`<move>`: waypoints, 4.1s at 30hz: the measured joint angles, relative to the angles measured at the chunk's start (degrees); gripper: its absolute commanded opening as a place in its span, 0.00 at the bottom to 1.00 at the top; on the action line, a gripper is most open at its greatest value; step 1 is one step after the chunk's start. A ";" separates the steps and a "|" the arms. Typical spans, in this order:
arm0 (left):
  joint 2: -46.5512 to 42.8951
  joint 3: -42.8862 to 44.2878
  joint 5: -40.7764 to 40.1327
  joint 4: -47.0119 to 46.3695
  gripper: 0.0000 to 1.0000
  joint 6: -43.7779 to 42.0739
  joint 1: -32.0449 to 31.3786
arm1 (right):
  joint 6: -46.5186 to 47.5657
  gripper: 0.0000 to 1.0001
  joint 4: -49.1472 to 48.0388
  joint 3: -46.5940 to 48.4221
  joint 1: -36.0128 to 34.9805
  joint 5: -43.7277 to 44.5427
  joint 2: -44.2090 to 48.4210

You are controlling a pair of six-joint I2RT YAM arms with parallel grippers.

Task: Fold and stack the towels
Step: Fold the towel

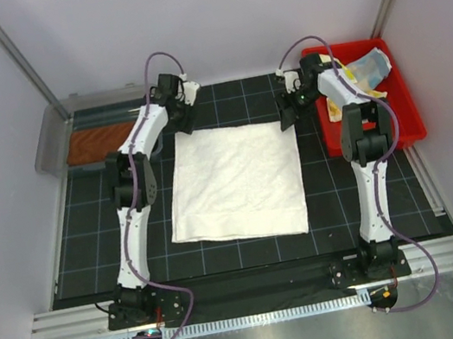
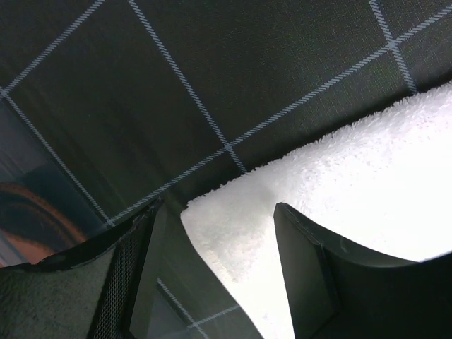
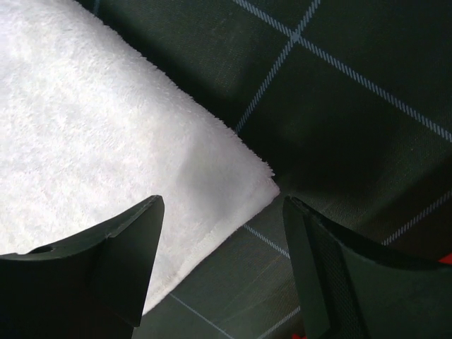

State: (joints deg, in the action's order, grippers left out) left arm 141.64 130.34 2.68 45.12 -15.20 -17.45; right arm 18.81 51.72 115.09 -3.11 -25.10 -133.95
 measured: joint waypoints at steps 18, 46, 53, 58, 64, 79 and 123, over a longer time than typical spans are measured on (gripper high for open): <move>3.43 3.04 4.42 3.65 0.52 -7.32 1.20 | 6.80 0.59 3.98 6.64 1.99 -8.04 -5.81; 4.55 3.89 2.14 -2.27 0.68 1.64 -0.44 | 11.02 0.01 3.21 0.44 5.11 -9.60 -1.88; 4.57 4.98 -2.78 -3.58 0.66 6.73 -2.40 | 11.06 0.01 3.37 0.39 5.99 -10.97 -0.81; 4.57 5.62 -6.62 -3.65 0.61 10.40 -2.21 | 10.99 0.01 3.26 0.39 6.03 -11.47 -0.68; 4.83 5.62 -10.69 -3.56 0.57 15.61 -1.92 | 10.80 0.01 3.15 0.39 6.03 -11.72 -0.68; 6.71 5.62 -11.98 -3.52 0.44 22.40 -1.77 | 10.16 0.01 2.49 0.39 6.03 -11.72 -0.68; -8.81 -4.07 0.76 -12.98 0.00 32.39 1.73 | -3.26 0.01 -22.18 -20.96 7.87 -8.37 18.25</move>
State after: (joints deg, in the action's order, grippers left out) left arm 132.84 126.28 3.44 32.14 17.19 -15.73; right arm 15.55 29.54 94.13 4.75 -33.47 -115.70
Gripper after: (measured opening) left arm 0.017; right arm 0.123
